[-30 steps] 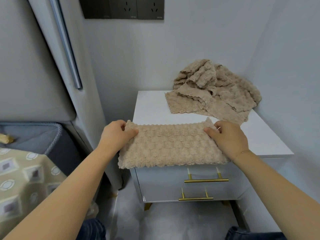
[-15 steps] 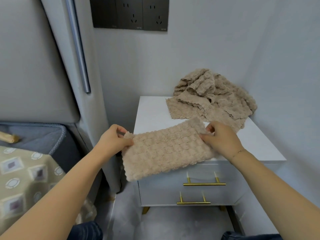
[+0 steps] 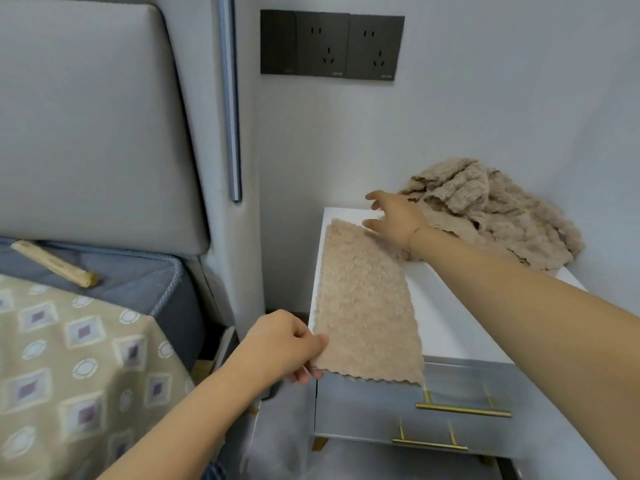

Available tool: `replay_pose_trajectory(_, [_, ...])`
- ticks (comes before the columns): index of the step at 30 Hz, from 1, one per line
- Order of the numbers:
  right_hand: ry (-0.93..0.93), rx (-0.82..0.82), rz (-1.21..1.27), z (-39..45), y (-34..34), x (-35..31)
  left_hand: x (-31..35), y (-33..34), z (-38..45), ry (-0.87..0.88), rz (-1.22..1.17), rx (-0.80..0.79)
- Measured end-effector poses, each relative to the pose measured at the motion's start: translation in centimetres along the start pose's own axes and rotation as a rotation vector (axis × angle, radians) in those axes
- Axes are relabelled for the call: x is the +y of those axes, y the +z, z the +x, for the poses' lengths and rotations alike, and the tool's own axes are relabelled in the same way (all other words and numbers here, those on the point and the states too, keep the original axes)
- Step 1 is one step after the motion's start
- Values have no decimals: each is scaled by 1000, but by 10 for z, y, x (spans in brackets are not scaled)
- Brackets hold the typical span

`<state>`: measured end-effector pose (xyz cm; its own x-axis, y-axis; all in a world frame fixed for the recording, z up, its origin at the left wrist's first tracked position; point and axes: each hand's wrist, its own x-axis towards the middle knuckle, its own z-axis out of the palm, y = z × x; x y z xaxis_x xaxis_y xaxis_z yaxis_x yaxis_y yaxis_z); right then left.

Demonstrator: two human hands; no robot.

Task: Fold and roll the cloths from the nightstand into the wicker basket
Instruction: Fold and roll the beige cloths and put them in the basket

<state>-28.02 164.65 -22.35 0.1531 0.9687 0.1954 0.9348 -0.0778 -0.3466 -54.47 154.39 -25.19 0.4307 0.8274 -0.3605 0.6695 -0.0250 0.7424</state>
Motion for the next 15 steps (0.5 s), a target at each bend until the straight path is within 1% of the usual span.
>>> replay_pose_trajectory(2, [-46, -13, -87, -4, 6, -4, -2, -2, -1, 24, 40, 36])
replay_pose_trajectory(5, [-192, -8, -96, -29, 10, -10, -5, -4, -2, 55, 157, 77])
replay_pose_trajectory(7, [-283, -55, -119, -52, 12, -13, -7, -3, -3, 83, 253, 114])
replay_pose_trajectory(8, [-298, -109, -140, -63, 15, -14, -8, -2, -3, 100, 293, 133])
replay_pose_trajectory(11, [-245, -326, -193, -86, 31, -12, -9, 1, -6, 110, 346, 130])
replay_pose_trajectory(12, [-227, -364, -206, -89, 37, -11, -9, 2, -6, 94, 339, 111])
replay_pose_trajectory(15, [-207, -370, -200, -87, 47, -8, -9, 1, -8, 81, 382, 98])
